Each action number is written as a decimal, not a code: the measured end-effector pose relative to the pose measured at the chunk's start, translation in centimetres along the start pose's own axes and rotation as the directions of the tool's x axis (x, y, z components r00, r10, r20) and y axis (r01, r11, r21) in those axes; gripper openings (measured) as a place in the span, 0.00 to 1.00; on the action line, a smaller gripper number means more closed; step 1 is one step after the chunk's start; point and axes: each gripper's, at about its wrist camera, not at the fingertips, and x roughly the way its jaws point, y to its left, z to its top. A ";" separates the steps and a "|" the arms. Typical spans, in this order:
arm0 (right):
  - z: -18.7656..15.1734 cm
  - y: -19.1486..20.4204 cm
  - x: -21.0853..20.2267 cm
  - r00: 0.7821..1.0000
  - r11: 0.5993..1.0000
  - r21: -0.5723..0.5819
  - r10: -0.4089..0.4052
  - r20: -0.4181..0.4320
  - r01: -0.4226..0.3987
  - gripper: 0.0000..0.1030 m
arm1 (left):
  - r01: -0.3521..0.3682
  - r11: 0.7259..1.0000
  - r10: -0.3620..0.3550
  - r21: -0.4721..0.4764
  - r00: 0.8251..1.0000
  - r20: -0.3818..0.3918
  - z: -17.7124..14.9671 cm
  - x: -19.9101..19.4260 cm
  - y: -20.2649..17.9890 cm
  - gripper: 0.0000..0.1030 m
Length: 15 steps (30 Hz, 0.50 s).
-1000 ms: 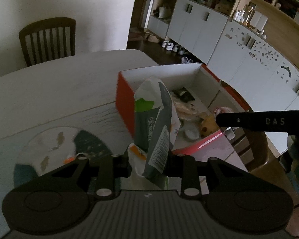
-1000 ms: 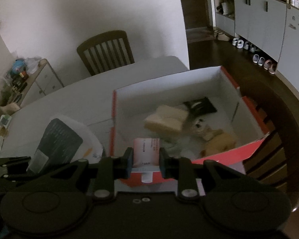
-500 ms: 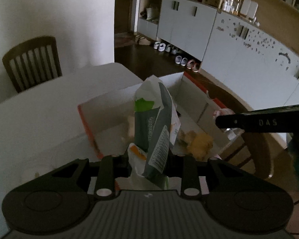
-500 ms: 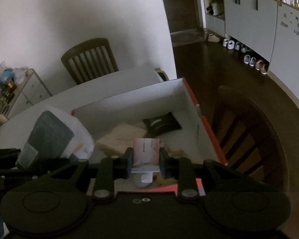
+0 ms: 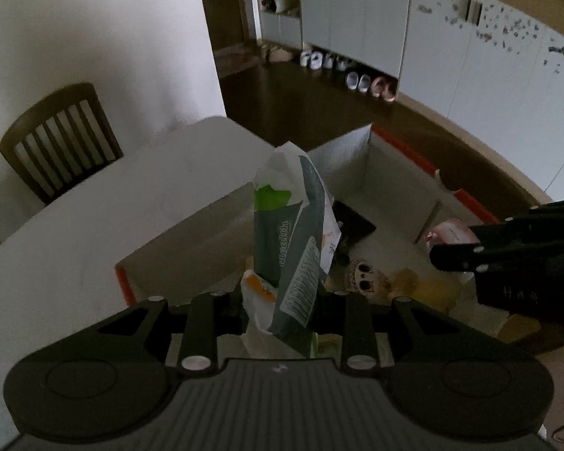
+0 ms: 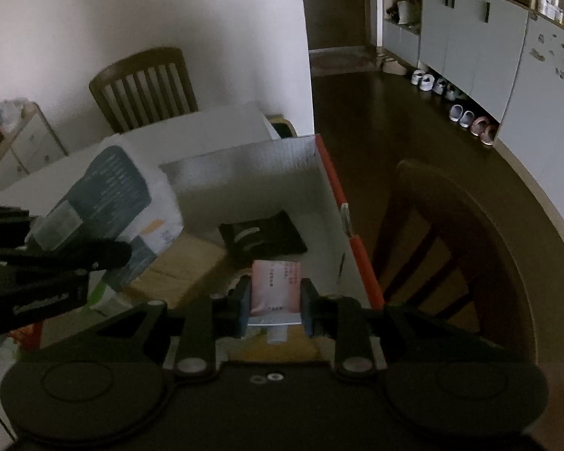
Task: Organize objects
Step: 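Carry the bag and pink packet with both grippers over the red box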
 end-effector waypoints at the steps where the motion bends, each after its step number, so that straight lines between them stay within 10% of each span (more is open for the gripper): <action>1: 0.0 0.0 0.3 1.000 1.000 -0.007 -0.001 -0.005 0.001 0.25 | 0.008 1.000 -0.008 -0.010 1.000 -0.010 0.3 0.4 0.1 0.28; 15: -0.8 0.7 4.0 0.996 0.994 -0.110 -0.032 -0.089 0.022 0.25 | 0.111 0.981 -0.133 -0.160 0.982 -0.132 0.6 4.9 0.7 0.28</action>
